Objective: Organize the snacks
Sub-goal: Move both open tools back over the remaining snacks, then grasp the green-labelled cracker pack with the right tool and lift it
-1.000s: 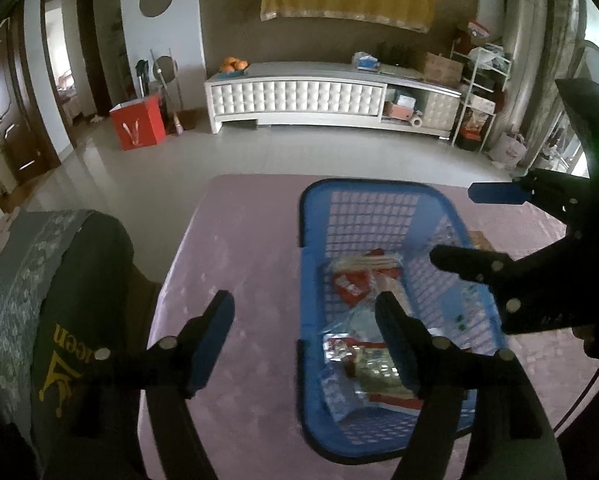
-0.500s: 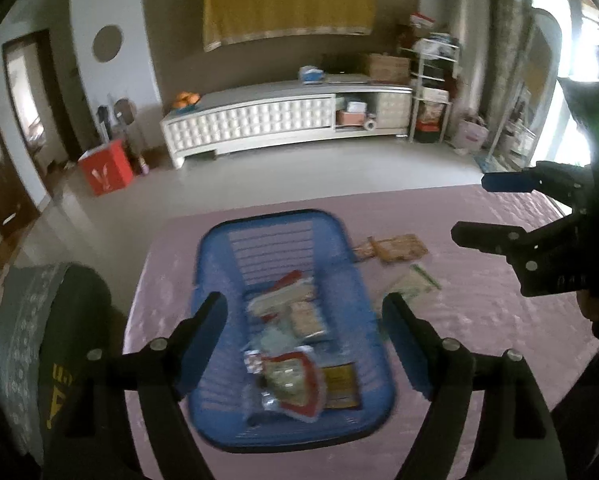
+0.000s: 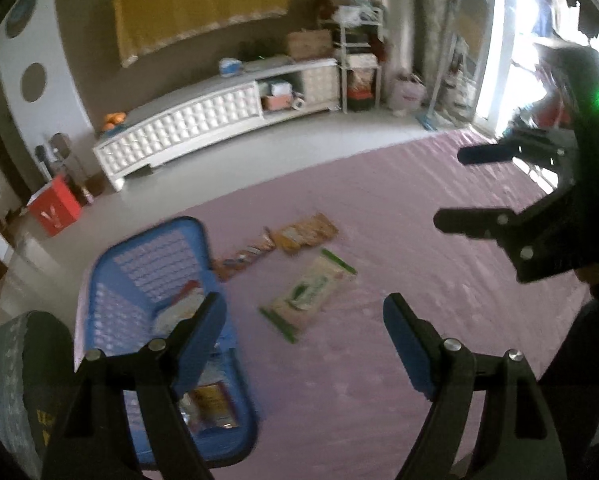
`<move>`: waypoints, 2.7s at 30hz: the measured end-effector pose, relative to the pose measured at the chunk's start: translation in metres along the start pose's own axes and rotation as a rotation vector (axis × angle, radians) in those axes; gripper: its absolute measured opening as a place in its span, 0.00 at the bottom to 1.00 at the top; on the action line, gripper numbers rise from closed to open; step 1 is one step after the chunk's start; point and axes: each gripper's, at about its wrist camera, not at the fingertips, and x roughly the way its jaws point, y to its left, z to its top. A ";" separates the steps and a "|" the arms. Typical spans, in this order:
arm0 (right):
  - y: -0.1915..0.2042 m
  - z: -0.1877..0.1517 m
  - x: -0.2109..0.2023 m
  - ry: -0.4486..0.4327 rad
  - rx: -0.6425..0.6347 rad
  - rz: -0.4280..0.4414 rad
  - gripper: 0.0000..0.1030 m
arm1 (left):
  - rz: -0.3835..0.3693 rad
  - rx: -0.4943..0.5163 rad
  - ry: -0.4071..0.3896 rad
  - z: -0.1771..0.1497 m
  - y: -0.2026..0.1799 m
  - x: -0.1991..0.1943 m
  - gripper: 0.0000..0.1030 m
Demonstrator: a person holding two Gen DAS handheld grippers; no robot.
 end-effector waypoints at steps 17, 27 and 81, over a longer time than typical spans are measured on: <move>-0.032 -0.056 0.085 0.106 -0.202 0.191 0.86 | 0.086 -0.071 0.131 -0.019 -0.032 0.091 0.77; -0.022 -0.039 0.146 0.122 -0.330 0.390 0.86 | 0.099 -0.116 0.135 -0.042 -0.028 0.102 0.77; -0.104 -0.036 0.130 0.067 -0.142 0.135 0.67 | 0.195 -0.104 0.202 0.055 -0.028 0.189 0.77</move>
